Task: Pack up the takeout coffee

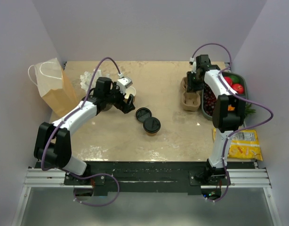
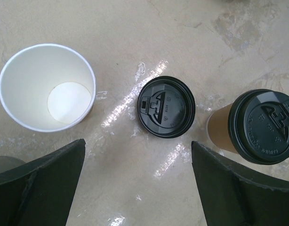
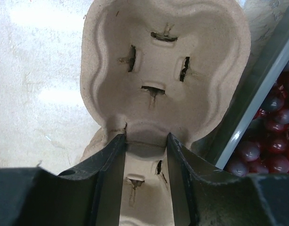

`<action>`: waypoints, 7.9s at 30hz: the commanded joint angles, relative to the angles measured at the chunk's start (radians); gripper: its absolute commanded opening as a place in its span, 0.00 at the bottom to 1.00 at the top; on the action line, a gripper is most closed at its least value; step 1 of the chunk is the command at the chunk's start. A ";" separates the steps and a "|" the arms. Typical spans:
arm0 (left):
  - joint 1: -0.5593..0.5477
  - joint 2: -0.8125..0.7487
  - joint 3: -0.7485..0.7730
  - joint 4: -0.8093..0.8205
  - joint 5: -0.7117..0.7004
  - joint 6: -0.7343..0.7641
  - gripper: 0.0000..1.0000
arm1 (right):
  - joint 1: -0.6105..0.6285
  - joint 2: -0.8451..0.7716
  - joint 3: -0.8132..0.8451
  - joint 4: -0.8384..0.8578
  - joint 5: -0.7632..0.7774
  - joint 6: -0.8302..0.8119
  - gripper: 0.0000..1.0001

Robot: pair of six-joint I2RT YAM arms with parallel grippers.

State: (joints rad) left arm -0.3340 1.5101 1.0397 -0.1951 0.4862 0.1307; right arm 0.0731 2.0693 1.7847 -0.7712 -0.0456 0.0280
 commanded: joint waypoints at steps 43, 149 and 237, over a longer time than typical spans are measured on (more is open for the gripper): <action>0.158 -0.195 0.535 -0.246 -0.258 0.213 0.97 | 0.002 -0.265 0.058 0.061 -0.392 -0.091 0.11; 0.716 -0.367 0.931 -1.007 -0.014 0.701 0.00 | 0.159 -0.474 0.001 0.148 -0.428 -0.129 0.11; 0.314 -0.478 0.408 -0.655 0.419 0.106 0.00 | 1.080 -0.842 -0.550 0.714 -0.353 -0.913 0.11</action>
State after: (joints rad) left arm -0.0147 1.0302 1.3964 -0.8543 0.8860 0.2630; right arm 1.1351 1.2537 1.2942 -0.1352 -0.3843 -0.8730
